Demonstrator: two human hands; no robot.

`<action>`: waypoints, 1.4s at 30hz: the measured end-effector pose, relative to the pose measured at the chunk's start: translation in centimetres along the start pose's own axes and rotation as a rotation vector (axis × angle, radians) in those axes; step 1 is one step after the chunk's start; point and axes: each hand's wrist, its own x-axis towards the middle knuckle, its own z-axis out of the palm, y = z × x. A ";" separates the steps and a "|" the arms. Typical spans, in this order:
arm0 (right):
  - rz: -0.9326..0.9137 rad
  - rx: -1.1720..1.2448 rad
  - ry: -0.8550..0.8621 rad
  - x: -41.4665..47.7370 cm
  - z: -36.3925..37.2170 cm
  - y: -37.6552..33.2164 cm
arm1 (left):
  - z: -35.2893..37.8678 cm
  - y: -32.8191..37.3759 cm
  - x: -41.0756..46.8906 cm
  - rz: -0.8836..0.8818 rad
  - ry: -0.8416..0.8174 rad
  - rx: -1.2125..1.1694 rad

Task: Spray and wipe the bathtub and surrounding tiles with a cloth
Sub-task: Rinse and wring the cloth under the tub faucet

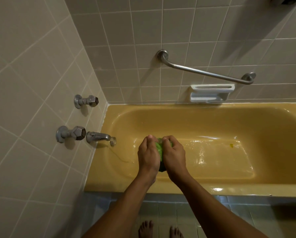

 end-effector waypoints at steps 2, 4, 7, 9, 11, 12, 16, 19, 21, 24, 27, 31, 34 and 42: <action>-0.008 0.004 0.010 0.0 0.0 0.0 | 0.1 0.2 0.0 0.007 0.018 0.018; -0.016 0.017 0.013 0.1 0.1 -0.3 | 0.1 0.4 0.0 0.000 0.029 0.038; -0.037 0.019 0.017 0.2 0.0 -0.8 | 0.4 0.8 0.2 0.000 0.046 0.076; -0.048 0.024 0.025 0.5 -0.1 -0.9 | 0.7 1.0 0.4 0.012 0.055 0.112; -0.062 0.018 0.037 0.7 -0.2 -0.8 | 1.0 1.2 0.5 0.027 0.075 0.153; -0.062 0.017 0.043 0.8 -0.2 -0.8 | 1.1 1.3 0.5 0.038 0.086 0.172; -0.052 0.028 0.081 1.0 -0.2 -0.3 | 1.3 1.4 0.5 0.095 0.097 0.235; -0.023 0.085 0.068 0.9 -0.2 -0.3 | 1.3 1.5 0.6 0.121 0.086 0.237; -0.018 0.134 0.005 0.9 -0.5 -0.7 | 1.1 1.8 0.7 0.123 0.069 0.228; 0.014 0.251 -0.114 1.4 -1.2 -1.3 | 0.3 2.1 1.3 -0.001 0.063 0.038; 0.087 0.359 -0.151 1.7 -1.8 -1.4 | -0.4 1.8 1.6 -0.059 0.035 -0.068; 0.037 0.259 -0.151 1.0 -1.2 -1.0 | 0.1 1.7 1.2 -0.035 -0.005 0.050; -0.005 0.090 -0.109 0.6 0.2 -0.7 | 0.6 1.9 1.0 -0.061 0.000 0.071; 0.043 0.025 -0.087 1.8 0.9 -1.0 | 1.2 1.4 1.6 -0.057 0.095 0.076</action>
